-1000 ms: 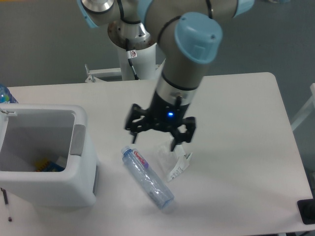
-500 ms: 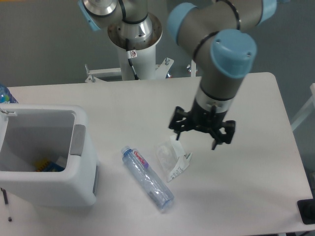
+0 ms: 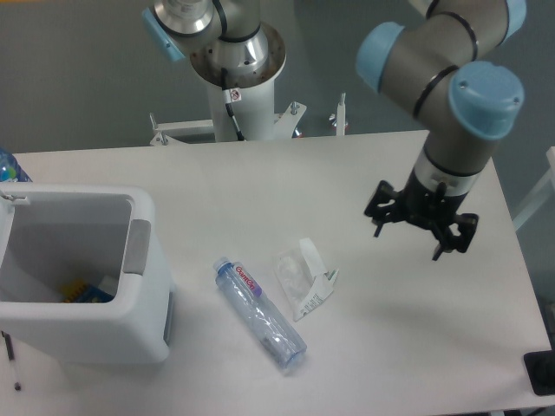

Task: Open the trash can

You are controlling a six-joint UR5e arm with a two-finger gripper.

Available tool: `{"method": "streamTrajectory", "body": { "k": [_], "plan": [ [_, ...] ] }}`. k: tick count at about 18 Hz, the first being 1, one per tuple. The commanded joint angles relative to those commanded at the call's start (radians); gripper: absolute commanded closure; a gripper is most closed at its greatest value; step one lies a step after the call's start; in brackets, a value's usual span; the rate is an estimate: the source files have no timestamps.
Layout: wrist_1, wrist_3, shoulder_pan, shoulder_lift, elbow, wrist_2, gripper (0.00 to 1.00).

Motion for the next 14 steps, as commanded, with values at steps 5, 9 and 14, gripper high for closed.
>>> {"method": "streamTrajectory", "body": {
  "k": [5,9,14],
  "plan": [
    [0.008,0.177,0.009,-0.012,-0.005,0.090,0.00],
    [0.009,0.233,0.009,-0.028,0.003,0.107,0.00],
    [0.011,0.240,0.002,-0.028,-0.006,0.109,0.00]
  ]
}}
